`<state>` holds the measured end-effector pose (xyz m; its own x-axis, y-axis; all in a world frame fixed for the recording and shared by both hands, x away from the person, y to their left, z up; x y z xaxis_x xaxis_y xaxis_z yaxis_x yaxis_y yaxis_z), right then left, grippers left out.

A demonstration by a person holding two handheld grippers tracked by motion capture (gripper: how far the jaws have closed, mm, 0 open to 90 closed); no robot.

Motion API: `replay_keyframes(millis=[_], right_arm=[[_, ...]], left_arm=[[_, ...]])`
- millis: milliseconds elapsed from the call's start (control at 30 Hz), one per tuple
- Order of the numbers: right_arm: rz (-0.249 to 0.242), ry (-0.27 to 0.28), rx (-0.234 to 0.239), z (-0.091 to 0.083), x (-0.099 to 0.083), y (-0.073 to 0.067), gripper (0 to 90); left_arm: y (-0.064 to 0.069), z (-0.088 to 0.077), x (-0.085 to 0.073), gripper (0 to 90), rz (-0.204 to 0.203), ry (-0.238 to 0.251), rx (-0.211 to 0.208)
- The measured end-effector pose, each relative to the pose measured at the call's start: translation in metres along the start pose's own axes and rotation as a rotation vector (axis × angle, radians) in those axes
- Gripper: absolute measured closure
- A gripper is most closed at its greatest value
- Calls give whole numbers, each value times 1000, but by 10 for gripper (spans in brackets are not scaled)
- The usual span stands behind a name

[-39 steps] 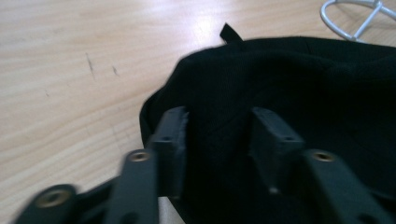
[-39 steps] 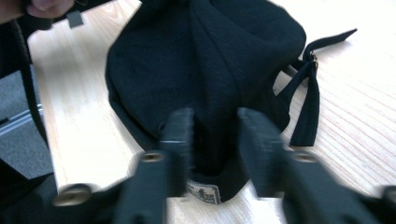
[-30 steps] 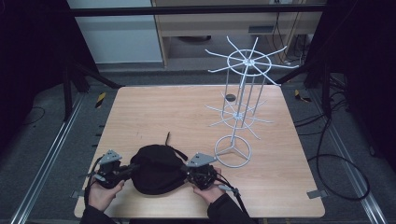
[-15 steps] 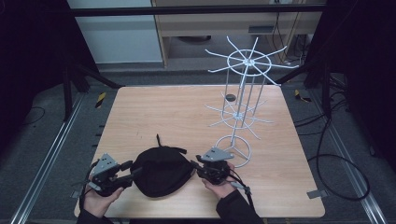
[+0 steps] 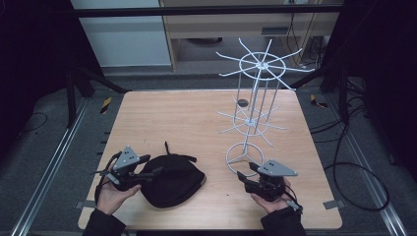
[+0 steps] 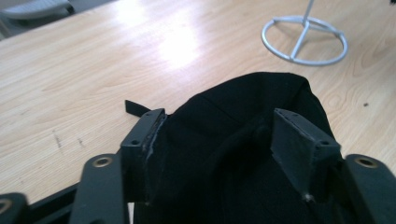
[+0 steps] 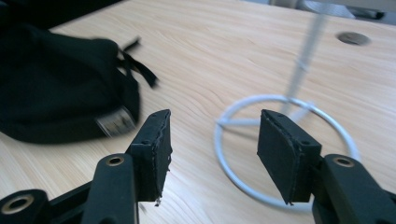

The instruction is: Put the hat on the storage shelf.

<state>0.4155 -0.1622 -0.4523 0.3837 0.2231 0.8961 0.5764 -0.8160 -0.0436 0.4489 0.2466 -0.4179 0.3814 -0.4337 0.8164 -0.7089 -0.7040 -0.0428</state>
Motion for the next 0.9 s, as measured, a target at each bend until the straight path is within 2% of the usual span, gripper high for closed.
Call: replay_keyframes(millis=[100, 200, 367, 400, 467, 567, 633, 800, 833, 900], right_arm=[[4, -21, -29, -8, -10, 13, 429], [32, -34, -62, -15, -19, 26, 416], [47, -65, -107, -18, -26, 41, 402], [47, -65, -107, -18, -26, 41, 402], [49, -85, -118, -16, -30, 46, 401], [36, -99, -124, -13, -31, 47, 400], [23, -111, -126, -11, -32, 47, 400], [15, -128, -138, -9, -35, 50, 401], [21, -129, -145, -10, -35, 52, 402], [26, -126, -153, -10, -36, 54, 403]], left_arm=[[1, 6, 2, 337, 16, -23, -15], [3, 13, 1, 334, 42, -65, -16], [-1, 22, -8, 338, 38, -120, -35], [-1, 22, -8, 352, 38, -120, -35], [-2, 27, -11, 380, 49, -148, -46], [-2, 32, -15, 455, 55, -179, -40], [-2, 34, -16, 538, 44, -193, -41], [0, 30, -15, 762, 26, -166, -58], [1, 26, -12, 794, 16, -128, -65], [2, 22, -10, 832, 17, -94, -66]])
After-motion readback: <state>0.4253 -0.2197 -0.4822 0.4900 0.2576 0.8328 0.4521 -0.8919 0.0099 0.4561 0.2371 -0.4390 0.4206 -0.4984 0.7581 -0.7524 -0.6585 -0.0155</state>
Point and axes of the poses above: each handheld gripper's, and its own axes: z roughly forward along the jaws, x roughly out of its top, y roughly to its right, the point moved 1 cm from there along z, roughly forward along the jaws, and after that the axes turned 1 degree about y, right-handed, at the moved point
